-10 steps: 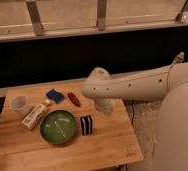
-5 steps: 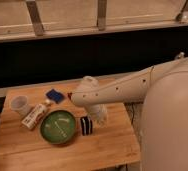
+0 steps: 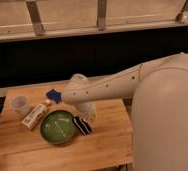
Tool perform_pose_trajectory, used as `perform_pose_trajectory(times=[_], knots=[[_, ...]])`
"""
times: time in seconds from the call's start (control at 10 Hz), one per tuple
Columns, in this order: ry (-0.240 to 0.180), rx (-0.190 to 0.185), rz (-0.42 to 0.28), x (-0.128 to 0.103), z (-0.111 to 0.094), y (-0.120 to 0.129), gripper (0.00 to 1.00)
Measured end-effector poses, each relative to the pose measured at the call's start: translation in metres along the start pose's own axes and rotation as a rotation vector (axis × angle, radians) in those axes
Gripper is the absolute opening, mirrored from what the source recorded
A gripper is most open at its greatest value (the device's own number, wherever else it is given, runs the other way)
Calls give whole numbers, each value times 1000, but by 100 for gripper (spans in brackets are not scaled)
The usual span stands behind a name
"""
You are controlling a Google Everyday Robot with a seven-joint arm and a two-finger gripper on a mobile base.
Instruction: Knock the eraser over
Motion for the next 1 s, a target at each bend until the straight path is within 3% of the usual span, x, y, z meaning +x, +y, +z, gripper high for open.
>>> perform_pose_trajectory(times=[0.3,0.5,0.9,1.0], knots=[[-89,-47,-46,-34,-32,30,0],[-136,-37,-11,-48,-47,28,0],[-202,29,168,-56,-64,-38,3],[-204,23,168,-57,-64,-36,3]])
